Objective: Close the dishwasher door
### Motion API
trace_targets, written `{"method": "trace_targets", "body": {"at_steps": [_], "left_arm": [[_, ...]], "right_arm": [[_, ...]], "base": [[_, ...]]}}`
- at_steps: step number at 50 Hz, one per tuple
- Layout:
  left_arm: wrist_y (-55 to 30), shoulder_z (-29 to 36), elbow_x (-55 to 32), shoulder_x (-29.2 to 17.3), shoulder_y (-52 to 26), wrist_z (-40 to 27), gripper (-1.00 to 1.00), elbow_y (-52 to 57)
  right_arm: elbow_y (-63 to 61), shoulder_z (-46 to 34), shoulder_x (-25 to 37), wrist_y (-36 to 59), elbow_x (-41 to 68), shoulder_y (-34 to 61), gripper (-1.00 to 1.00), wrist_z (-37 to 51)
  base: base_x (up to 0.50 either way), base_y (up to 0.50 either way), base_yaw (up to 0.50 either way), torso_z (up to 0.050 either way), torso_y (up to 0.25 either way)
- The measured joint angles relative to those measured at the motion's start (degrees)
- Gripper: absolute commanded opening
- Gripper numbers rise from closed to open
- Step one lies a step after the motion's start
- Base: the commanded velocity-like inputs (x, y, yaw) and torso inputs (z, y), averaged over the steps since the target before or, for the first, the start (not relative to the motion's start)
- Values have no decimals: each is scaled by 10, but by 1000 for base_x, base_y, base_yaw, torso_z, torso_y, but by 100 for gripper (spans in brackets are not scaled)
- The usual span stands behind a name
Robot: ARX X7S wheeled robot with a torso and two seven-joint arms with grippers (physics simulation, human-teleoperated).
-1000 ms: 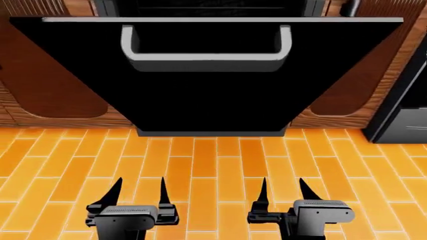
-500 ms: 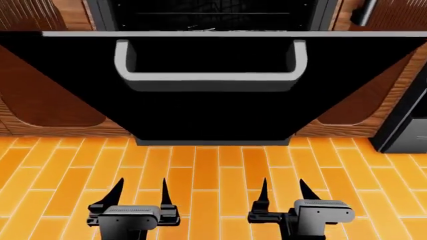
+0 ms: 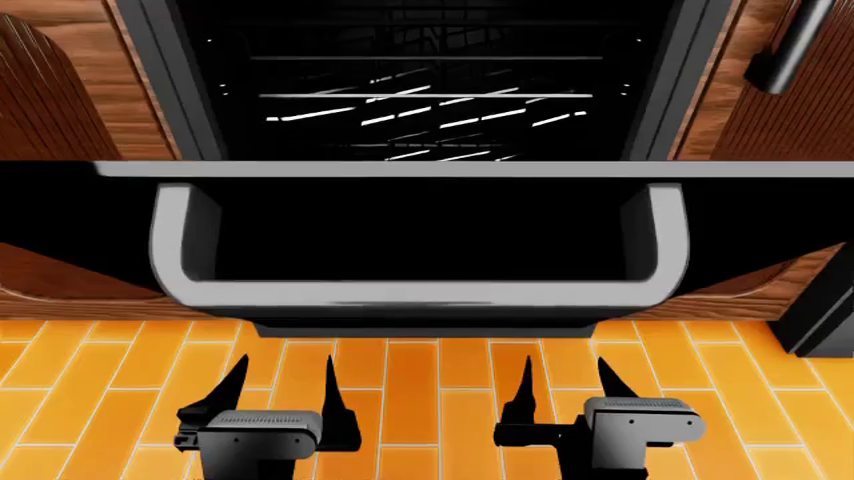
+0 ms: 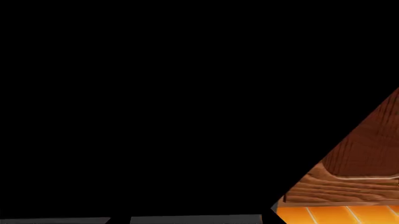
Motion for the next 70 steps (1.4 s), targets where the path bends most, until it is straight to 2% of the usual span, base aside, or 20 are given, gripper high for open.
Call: {"method": "trace_targets", "body": {"at_steps": [6, 15, 39, 51, 70], "left_arm": [[1, 1, 0, -1, 0, -1, 100, 0], [2, 3, -1, -2, 1, -2, 100, 0], [0, 5, -7, -4, -2, -5, 100, -1], [-39, 2, -45, -13, -15, 5, 100, 21], [-151, 6, -102, -38, -58, -17, 100, 89]], "right_arm": [[-1, -2, 1, 0, -2, 0, 100, 2], [0, -4, 2, -3, 1, -1, 100, 0], [2, -4, 3, 3, 7, 4, 100, 8], [-13, -2, 9, 44, 20, 21, 100, 19], [-98, -5, 39, 147, 59, 48, 100, 50]], "base": [[52, 0, 0, 0, 0], [500, 7, 0, 0, 0], [0, 0, 0, 0, 0], [0, 0, 0, 0, 0], [1, 0, 0, 0, 5]]}}
